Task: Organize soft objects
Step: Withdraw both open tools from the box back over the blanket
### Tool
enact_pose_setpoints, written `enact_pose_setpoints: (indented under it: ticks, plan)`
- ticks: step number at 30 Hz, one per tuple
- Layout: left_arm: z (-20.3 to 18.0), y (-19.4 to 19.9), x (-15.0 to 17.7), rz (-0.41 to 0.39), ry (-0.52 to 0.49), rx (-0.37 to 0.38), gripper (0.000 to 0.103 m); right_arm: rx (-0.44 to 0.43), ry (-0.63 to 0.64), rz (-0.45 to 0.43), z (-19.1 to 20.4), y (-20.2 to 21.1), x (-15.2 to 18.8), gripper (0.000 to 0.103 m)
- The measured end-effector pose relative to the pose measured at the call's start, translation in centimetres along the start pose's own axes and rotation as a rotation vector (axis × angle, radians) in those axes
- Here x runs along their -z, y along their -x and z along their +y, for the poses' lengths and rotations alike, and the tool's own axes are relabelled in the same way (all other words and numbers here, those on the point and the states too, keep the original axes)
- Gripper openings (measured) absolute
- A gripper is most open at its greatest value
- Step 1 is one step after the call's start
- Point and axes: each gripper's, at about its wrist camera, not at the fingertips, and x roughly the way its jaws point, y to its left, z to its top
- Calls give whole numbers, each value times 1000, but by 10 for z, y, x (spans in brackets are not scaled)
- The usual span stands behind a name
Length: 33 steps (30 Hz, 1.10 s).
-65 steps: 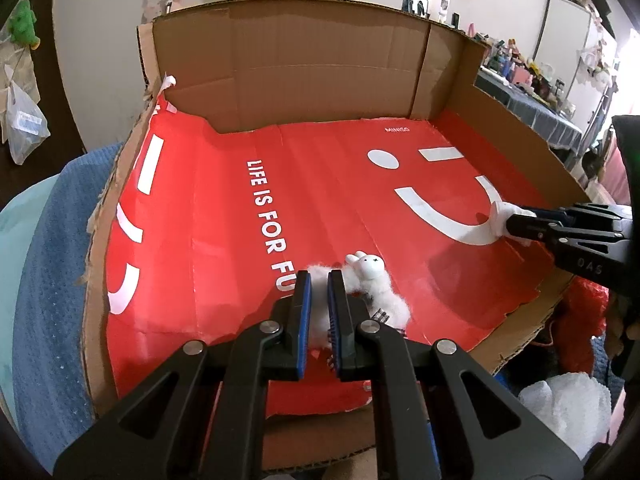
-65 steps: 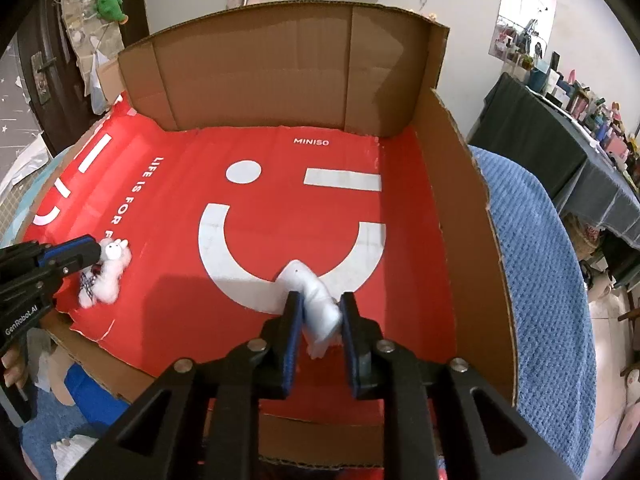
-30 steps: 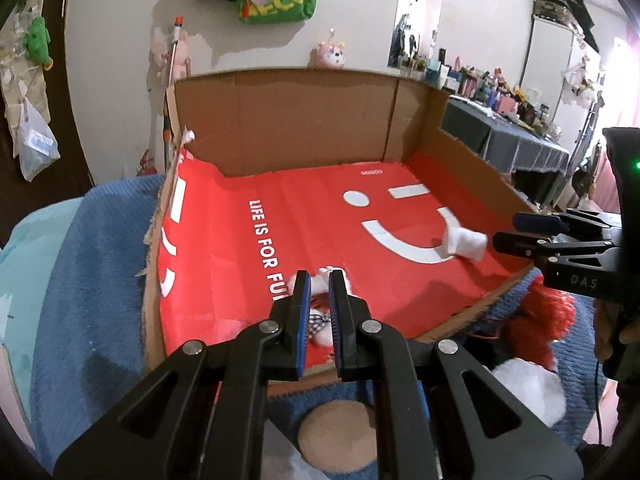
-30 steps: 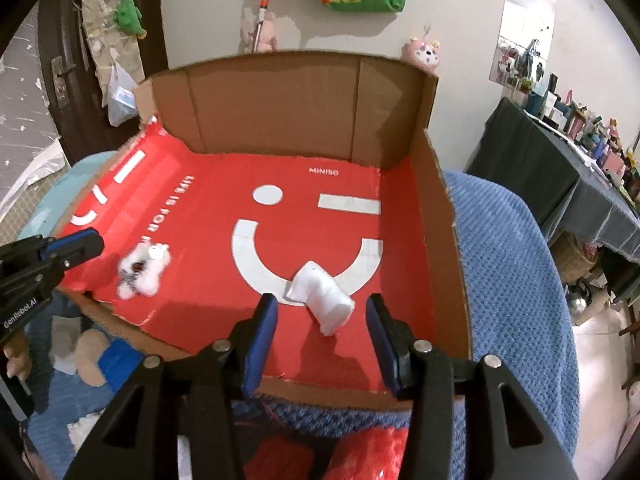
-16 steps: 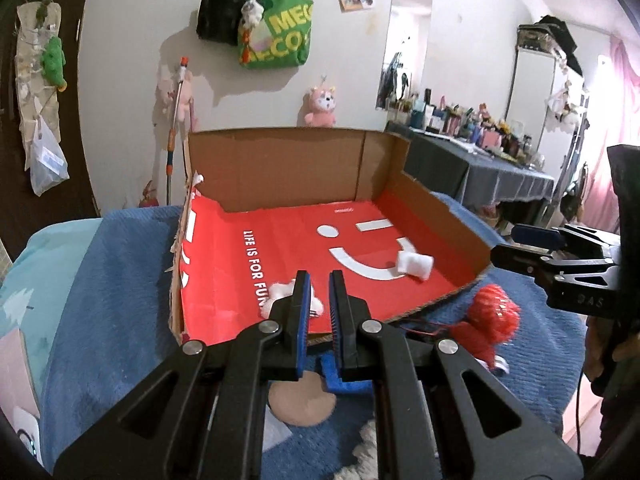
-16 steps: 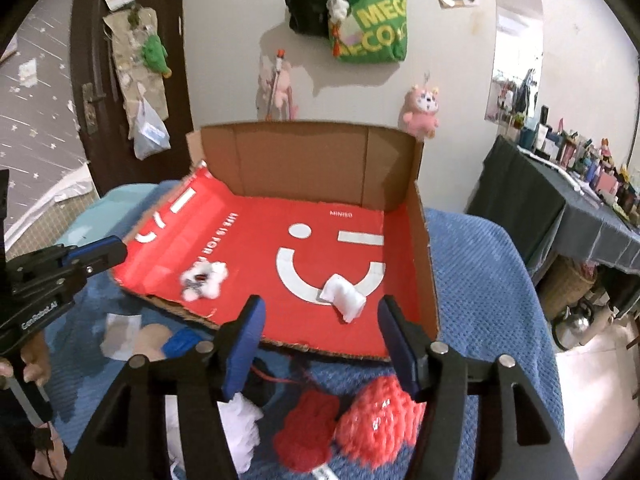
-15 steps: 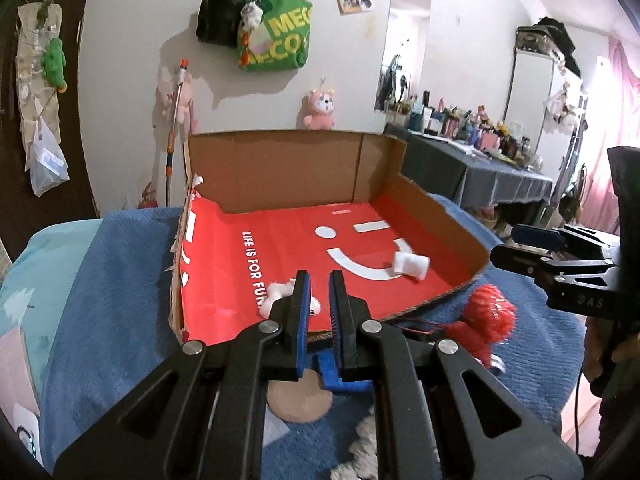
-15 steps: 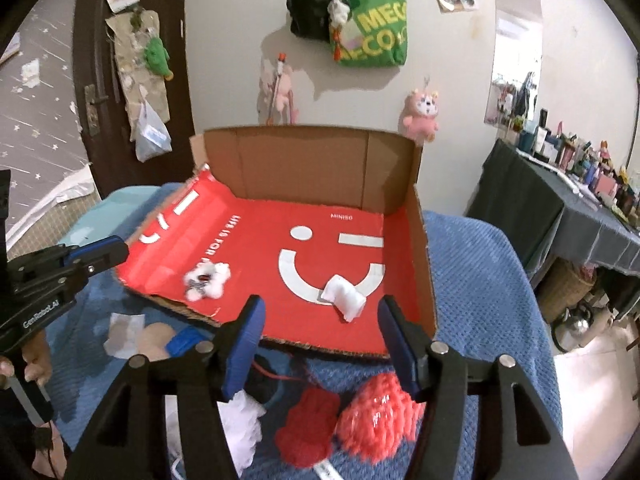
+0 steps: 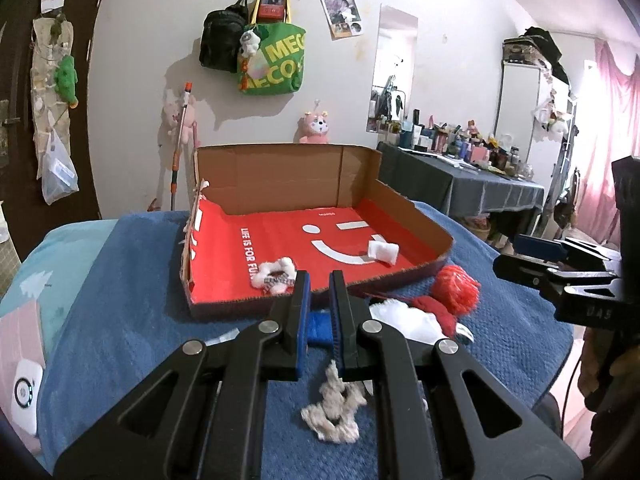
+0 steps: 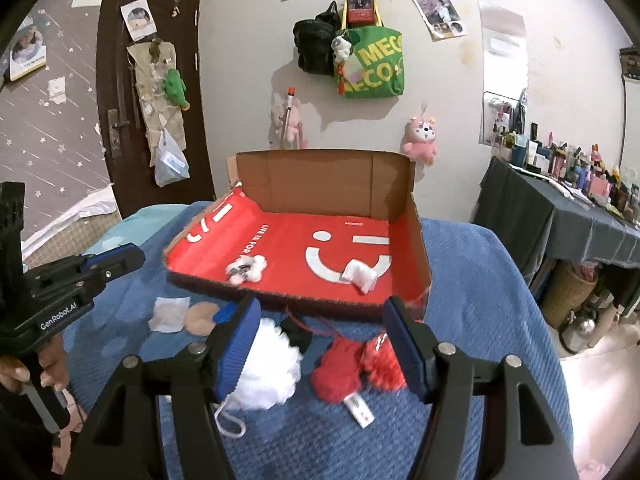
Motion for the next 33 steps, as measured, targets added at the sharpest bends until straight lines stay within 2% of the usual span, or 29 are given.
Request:
enact_pose_setpoints:
  ticks: [4,5,7,8,9,10,12,16,18,22,24,26,28,30,33]
  plan:
    - [-5,8,11,-5,1,-3,10,-2,-6,-24,5,13,16,71]
    - [-6,9,14,-3,2,-5,14,-2,-7,-26,6,15,18,71]
    - [-8,11,20,1,10,-8,26,-4,-5,-30,8,17,26,71]
    - [-8,11,24,-1,10,-10,37,-6,-2,-34,9,18,29,72]
    - [-10,13,27,-5,8,-16,59,1,2,-36,9,18,34,72]
    - [-12,16,31,-20,5,-27,67,11,5,-35,9,17,38,72]
    - [-15,21,36,-51,-6,-50,69,16,5,-27,8,16,46,72]
    - [-21,24,47,-57,-19,-62,70,20,-17,-5,4,11,63,72]
    - [-22,25,54,-57,-17,-68,76,19,-29,2,3,9,70,73]
    - [-27,26,70,-63,-24,-85,81,28,-52,10,0,6,85,80]
    - [-28,24,76,-57,-20,-92,88,28,-60,8,0,6,92,82]
    - [-28,23,83,-52,-12,-103,90,33,-68,5,0,6,97,93]
    - [-27,21,89,-50,-12,-117,91,36,-71,2,0,5,101,100]
    - [-26,16,95,-26,-7,-135,95,48,-72,-8,0,5,106,102]
    - [-23,9,104,6,15,-140,95,59,-81,-5,1,1,112,103]
